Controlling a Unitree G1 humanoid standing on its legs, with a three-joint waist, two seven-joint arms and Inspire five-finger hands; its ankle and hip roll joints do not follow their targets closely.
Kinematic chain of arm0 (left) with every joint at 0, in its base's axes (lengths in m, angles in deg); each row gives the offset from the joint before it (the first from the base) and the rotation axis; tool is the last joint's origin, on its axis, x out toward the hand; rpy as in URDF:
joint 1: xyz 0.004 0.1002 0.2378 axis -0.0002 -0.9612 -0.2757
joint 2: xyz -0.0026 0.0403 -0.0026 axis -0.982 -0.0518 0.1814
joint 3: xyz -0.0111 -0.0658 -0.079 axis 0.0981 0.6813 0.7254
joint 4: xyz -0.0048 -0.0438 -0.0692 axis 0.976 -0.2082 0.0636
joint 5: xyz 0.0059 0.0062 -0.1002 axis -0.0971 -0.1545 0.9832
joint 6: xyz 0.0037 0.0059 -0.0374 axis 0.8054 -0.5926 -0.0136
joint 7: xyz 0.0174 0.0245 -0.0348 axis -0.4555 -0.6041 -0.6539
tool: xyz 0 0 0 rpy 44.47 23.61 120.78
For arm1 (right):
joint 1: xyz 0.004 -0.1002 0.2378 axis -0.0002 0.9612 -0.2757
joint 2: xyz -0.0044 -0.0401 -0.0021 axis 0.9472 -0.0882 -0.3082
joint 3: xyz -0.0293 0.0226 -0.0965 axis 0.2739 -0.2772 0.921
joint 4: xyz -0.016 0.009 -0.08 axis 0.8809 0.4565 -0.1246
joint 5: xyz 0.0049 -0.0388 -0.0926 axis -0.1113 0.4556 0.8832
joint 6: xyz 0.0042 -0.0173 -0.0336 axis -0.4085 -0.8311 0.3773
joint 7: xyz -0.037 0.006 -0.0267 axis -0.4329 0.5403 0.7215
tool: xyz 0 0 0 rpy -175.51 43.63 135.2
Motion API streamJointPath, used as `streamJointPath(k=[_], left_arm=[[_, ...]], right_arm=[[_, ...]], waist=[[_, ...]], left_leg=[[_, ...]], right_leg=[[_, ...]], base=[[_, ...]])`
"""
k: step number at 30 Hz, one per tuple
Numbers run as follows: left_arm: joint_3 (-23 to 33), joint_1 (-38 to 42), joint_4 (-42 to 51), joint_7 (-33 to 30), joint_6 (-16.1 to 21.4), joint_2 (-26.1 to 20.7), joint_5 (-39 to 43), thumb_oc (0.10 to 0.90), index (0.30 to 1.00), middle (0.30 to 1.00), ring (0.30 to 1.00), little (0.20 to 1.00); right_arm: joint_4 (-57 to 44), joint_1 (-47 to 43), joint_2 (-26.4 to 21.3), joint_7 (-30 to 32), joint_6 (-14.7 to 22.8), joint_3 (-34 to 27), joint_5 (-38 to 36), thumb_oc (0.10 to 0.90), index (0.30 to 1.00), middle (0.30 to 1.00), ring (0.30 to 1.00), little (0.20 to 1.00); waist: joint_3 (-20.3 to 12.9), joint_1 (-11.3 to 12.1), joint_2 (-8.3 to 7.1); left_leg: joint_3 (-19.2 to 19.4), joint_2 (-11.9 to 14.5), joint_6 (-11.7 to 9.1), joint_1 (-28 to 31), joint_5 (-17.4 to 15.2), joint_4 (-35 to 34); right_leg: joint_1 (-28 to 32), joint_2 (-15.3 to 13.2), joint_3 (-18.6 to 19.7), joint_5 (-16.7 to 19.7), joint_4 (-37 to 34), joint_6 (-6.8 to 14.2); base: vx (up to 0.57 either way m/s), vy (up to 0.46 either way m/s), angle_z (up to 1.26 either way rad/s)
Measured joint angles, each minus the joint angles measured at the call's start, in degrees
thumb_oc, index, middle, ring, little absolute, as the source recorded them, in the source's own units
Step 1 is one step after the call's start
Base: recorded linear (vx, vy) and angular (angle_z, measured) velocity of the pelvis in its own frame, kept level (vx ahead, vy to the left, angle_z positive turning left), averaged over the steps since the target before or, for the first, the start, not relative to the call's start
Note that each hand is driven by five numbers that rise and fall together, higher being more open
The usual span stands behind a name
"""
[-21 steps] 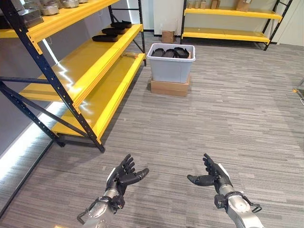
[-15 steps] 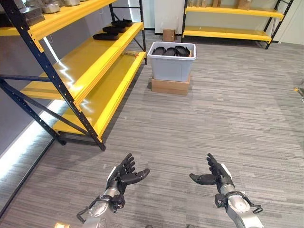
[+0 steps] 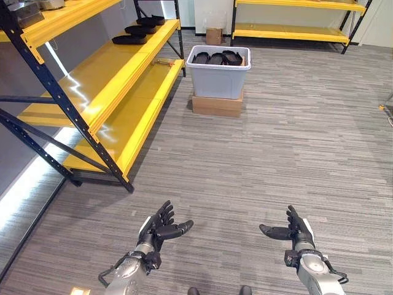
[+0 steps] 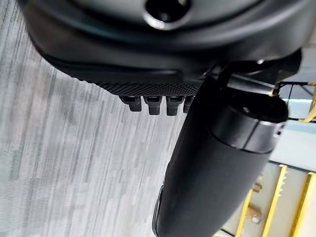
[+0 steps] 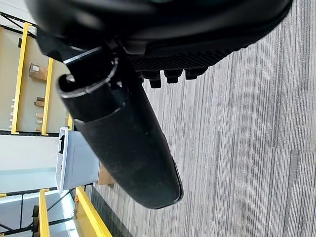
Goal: Move parts from the plastic box to the shelf.
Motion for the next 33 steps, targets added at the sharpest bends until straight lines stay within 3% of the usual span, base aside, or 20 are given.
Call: streamJointPath(k=[4,10,13,20,25,27,28,30,31,32,33], left_arm=[[-0.3,0.0,0.0,0.1,-1.0,-0.3,0.0,0.900,1.000,1.000,1.000,1.000],[-0.3,0.4,0.0,-0.6,-1.0,-0.3,-0.1,0.900,1.000,1.000,1.000,1.000],[-0.3,0.5,-0.1,-2.3,-1.0,-0.4,-1.9,0.900,1.000,1.000,1.000,1.000],[-3.2,1.8,-0.4,-2.4,-1.1,-0.8,-4.0,0.900,1.000,1.000,1.000,1.000],[-3.6,3.2,-1.1,-1.4,-2.5,-0.9,-3.6,0.900,1.000,1.000,1.000,1.000],[-5.5,5.7,-2.8,0.2,-2.9,-1.1,-3.8,0.900,1.000,1.000,1.000,1.000],[-6.6,6.5,-2.6,0.3,-3.3,-1.5,-3.5,0.900,1.000,1.000,1.000,1.000],[-8.5,6.4,-2.3,1.0,-4.2,-1.8,-3.5,0.900,1.000,1.000,1.000,1.000],[-8.8,5.9,-2.2,1.1,-4.5,-1.7,-3.5,0.900,1.000,1.000,1.000,1.000],[-8.6,5.4,-2.2,0.2,-4.8,-1.7,-3.4,0.900,1.000,1.000,1.000,1.000],[-8.0,5.2,-2.3,-0.9,-4.9,-1.7,-3.3,0.900,1.000,1.000,1.000,1.000]], right_arm=[[0.8,-0.2,0.0,-0.2,0.0,-0.2,0.0,0.900,1.000,1.000,1.000,1.000],[0.7,-0.2,0.1,-1.9,0.2,-0.2,0.0,0.900,1.000,1.000,1.000,1.000],[0.7,-0.1,1.1,-3.9,-0.1,-0.5,-10.3,0.900,1.000,1.000,1.000,1.000],[0.8,-0.1,3.4,-3.1,-0.1,-0.5,-11.2,0.900,1.000,1.000,1.000,1.000],[0.8,-0.2,3.5,-2.9,0.3,-0.6,-11.2,0.900,1.000,1.000,1.000,1.000],[0.8,-1.3,3.4,-2.5,0.4,-0.5,-11.3,0.900,1.000,1.000,1.000,1.000],[0.7,-2.0,3.4,-2.2,0.5,-0.6,-11.3,0.900,1.000,1.000,1.000,1.000],[0.7,-3.2,3.0,-2.0,0.6,-0.7,-11.3,0.900,1.000,1.000,1.000,1.000],[0.7,-3.3,2.8,-2.2,0.6,-0.7,-11.3,0.900,1.000,1.000,1.000,1.000],[0.7,-3.2,2.1,-2.7,0.6,-0.7,-11.2,0.900,1.000,1.000,1.000,1.000],[0.6,-3.0,2.1,-2.7,0.6,-0.7,-11.1,0.900,1.000,1.000,1.000,1.000]], waist=[[0.2,-1.2,-0.64],[0.5,-1.3,-1.15],[0.4,-1.4,-1.33],[0.4,-1.2,-2.17],[0.9,-1.3,-2.38],[2.4,-1.2,-1.31],[3.6,-0.7,-1.33],[5.3,-1.1,-0.08],[5.5,-1.2,0.34],[6.0,-1.2,0.79],[6.0,-1.3,0.90]], left_leg=[[0.5,-0.1,0.0,0.1,0.0,0.0],[1.5,-0.1,0.1,0.6,-0.1,0.0],[1.7,-0.1,0.1,0.9,-0.3,-0.2],[1.6,-1.0,0.9,0.8,-0.9,-0.2],[1.6,-1.4,2.5,0.1,-2.0,0.0],[1.3,-1.2,3.5,-0.5,-2.0,0.3],[1.5,-1.2,5.3,-0.8,-2.1,1.4],[1.6,-1.9,6.3,-0.2,-3.4,2.0],[1.6,-2.5,6.0,0.2,-3.6,1.4],[1.3,-3.9,5.8,0.1,-3.6,1.0],[0.7,-4.4,5.3,-0.3,-3.6,1.0]], right_leg=[[-0.2,0.0,0.9,0.4,0.0,0.0],[-0.1,0.0,1.7,0.8,0.0,0.0],[0.1,0.0,2.2,0.8,0.0,0.0],[-0.4,-0.6,2.5,1.4,0.9,0.7],[-4.8,-1.8,3.0,0.9,9.1,1.7],[-10.6,-3.1,2.8,1.3,19.4,3.0],[-14.5,-5.1,1.6,1.6,26.7,4.1],[-20.3,-9.2,-1.0,5.1,37.7,5.7],[-21.3,-9.7,-0.5,3.3,38.9,7.1],[-21.5,-8.8,0.0,-0.1,34.7,7.9],[-21.1,-7.1,1.1,-0.6,29.1,7.7]], base=[[-0.01,0.071,-0.08],[0.01,0.096,-0.10],[0.02,0.088,-0.04],[0.02,0.167,0.00],[-0.02,0.149,-0.02],[-0.02,0.278,-0.02],[0.03,0.192,-0.07],[0.10,0.077,-0.09],[0.25,-0.078,0.00],[0.29,-0.154,0.08],[0.28,-0.195,0.32]])
